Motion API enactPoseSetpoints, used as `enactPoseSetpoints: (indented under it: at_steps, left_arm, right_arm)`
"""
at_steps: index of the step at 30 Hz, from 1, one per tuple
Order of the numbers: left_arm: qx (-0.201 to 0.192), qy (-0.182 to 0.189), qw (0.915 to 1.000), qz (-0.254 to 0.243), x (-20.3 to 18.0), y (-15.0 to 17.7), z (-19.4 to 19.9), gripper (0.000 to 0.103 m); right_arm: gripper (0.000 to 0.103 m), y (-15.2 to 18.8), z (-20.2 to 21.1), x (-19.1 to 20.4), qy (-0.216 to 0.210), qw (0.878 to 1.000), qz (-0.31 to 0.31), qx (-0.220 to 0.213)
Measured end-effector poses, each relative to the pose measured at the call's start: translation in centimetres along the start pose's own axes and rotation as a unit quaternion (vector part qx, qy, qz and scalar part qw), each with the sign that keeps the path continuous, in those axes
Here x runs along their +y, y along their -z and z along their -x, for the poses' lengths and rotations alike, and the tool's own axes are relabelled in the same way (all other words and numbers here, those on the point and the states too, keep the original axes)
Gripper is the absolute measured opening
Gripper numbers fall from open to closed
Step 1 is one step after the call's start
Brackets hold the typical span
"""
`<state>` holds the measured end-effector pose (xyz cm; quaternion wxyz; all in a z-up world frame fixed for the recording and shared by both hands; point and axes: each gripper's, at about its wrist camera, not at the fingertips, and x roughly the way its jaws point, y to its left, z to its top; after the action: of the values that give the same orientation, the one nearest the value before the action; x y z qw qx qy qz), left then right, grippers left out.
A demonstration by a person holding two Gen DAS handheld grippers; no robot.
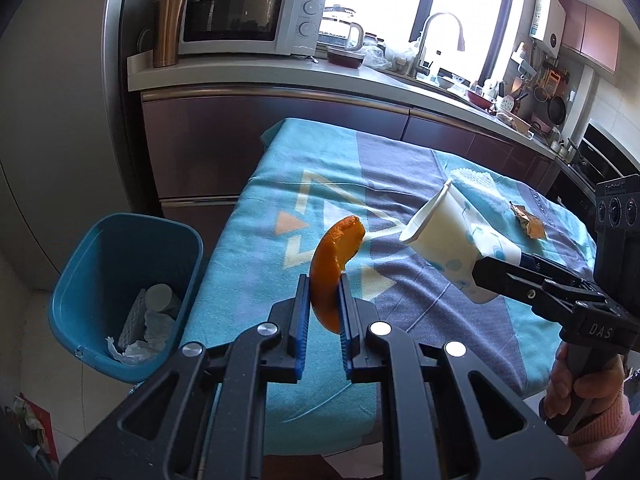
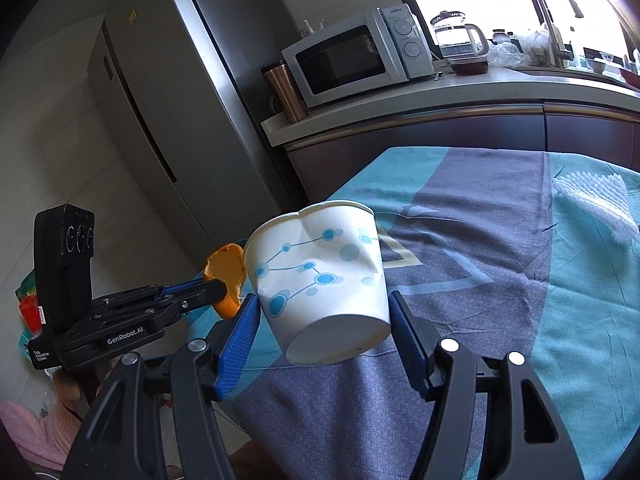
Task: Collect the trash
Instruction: 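Carry orange peel and paper cup toward the teal bin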
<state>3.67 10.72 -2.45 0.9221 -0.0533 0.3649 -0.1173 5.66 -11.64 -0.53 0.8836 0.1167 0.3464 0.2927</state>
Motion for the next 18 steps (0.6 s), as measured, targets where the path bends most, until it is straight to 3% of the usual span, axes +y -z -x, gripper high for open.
enactPoseSetpoints:
  at_steps: [18]
  left_arm:
    - [-0.019,-0.022,0.9993,0.023,2.7,-0.1,1.8,0.014]
  right_arm:
    - [0.063,-0.3,-2.7,2.2,-0.029,0.999,0.016,0.023]
